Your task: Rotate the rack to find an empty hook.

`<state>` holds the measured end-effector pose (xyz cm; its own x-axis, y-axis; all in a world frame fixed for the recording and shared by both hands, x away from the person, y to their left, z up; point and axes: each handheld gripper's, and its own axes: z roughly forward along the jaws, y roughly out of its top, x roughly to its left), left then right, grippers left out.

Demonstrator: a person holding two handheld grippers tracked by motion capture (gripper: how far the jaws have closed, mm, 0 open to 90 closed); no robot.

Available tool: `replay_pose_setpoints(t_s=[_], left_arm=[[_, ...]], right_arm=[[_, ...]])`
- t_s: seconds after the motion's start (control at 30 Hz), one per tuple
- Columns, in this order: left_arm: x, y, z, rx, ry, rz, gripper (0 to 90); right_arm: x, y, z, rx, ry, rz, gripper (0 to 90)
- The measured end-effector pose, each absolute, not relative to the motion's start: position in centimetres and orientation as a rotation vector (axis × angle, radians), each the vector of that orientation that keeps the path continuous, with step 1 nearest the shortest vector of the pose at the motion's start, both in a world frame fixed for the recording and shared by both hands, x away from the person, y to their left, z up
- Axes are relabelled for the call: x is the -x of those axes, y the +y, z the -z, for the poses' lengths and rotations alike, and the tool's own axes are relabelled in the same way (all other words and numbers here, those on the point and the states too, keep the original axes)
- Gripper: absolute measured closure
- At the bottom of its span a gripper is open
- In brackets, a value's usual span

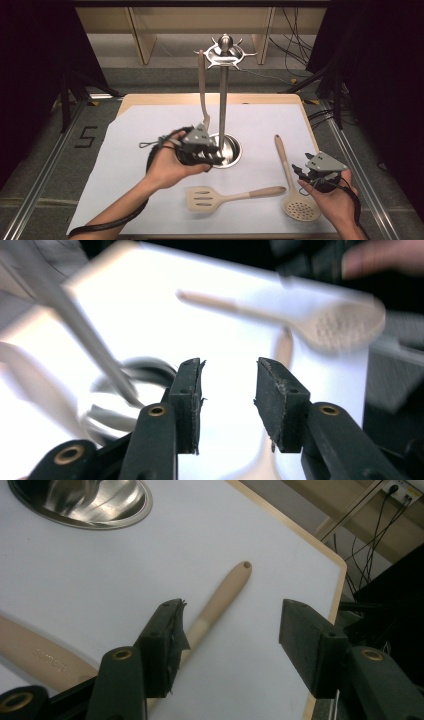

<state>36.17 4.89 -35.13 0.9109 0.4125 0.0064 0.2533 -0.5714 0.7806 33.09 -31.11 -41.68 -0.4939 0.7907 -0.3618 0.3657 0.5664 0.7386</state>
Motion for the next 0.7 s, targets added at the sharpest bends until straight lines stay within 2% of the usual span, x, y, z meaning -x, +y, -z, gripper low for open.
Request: replay_pose_setpoints(t_s=[0.07,0.1,0.33,0.37,0.43,0.47,0.7], left_arm=[[-36.0,4.0,36.5,-2.284,0.439,-0.22,61.4],[-36.1,3.5,37.2,-2.379,0.371,-0.217,61.2],[-36.1,0.4,41.4,-2.506,0.362,-0.104,61.8],[-36.5,0.3,41.5,-2.563,0.298,-0.125,61.9],[-36.4,-0.2,42.1,-2.577,0.313,-0.101,62.4],[-36.6,-0.3,42.0,-2.624,0.254,-0.111,62.6],[-36.3,-1.1,42.9,-2.681,0.241,-0.052,63.7]], right_arm=[[-33.1,-31.1,41.7,-0.921,2.093,-0.774,43.8],[-33.1,-31.1,41.7,-0.924,2.095,-0.773,43.8],[-33.0,-31.5,41.9,-0.938,2.097,-0.773,43.7],[-32.9,-31.5,41.9,-0.931,2.104,-0.765,43.7],[-32.9,-31.5,41.8,-0.939,2.103,-0.77,43.7],[-32.9,-31.5,41.8,-0.938,2.107,-0.767,43.7],[-32.9,-31.3,41.9,-0.928,2.109,-0.757,43.7]])
